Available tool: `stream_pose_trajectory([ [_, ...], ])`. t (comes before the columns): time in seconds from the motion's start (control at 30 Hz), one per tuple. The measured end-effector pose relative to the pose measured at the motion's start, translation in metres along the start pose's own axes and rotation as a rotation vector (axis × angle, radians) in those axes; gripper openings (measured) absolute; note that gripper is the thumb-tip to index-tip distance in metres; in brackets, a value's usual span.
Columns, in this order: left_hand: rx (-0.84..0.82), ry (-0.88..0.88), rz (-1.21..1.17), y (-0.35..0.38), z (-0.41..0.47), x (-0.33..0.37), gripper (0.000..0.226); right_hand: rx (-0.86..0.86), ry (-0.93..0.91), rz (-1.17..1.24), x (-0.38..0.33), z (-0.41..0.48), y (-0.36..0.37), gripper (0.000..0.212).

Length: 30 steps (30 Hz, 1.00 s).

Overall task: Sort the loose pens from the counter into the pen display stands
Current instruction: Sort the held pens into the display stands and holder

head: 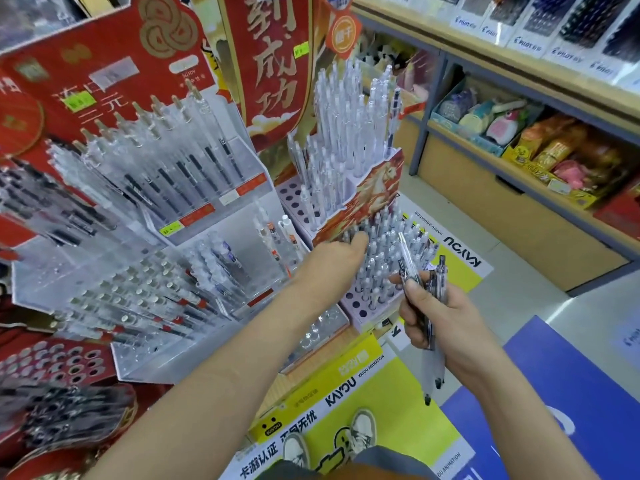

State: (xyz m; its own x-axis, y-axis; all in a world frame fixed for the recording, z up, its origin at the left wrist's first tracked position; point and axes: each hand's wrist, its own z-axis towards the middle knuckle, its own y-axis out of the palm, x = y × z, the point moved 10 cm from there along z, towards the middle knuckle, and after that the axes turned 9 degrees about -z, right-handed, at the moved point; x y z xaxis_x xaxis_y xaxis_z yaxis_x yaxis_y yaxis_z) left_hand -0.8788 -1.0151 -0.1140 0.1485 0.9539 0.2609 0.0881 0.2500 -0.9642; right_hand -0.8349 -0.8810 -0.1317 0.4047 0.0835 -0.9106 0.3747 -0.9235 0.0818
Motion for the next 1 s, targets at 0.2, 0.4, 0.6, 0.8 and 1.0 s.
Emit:
stream_pose_trajectory([
  [0.2,0.028,-0.082,-0.109,0.005,0.001,-0.015,0.032,-0.049,0.084,0.151,0.006,-0.002,0.007,0.018],
  [0.4,0.078,-0.137,-0.144,0.012,-0.011,-0.022,0.026,-0.077,0.093,0.180,0.015,0.000,0.013,0.028],
  [0.6,-0.008,-0.139,-0.096,0.002,-0.011,-0.016,0.025,-0.095,0.050,0.116,0.012,0.004,0.021,0.019],
  [0.8,0.257,-0.388,-1.180,-0.032,-0.061,0.000,0.020,-0.283,0.017,0.035,0.002,-0.001,0.036,0.023],
  [1.0,0.402,-0.439,-1.566,-0.049,-0.079,-0.001,0.012,-0.528,0.041,0.013,0.003,-0.014,0.061,0.023],
])
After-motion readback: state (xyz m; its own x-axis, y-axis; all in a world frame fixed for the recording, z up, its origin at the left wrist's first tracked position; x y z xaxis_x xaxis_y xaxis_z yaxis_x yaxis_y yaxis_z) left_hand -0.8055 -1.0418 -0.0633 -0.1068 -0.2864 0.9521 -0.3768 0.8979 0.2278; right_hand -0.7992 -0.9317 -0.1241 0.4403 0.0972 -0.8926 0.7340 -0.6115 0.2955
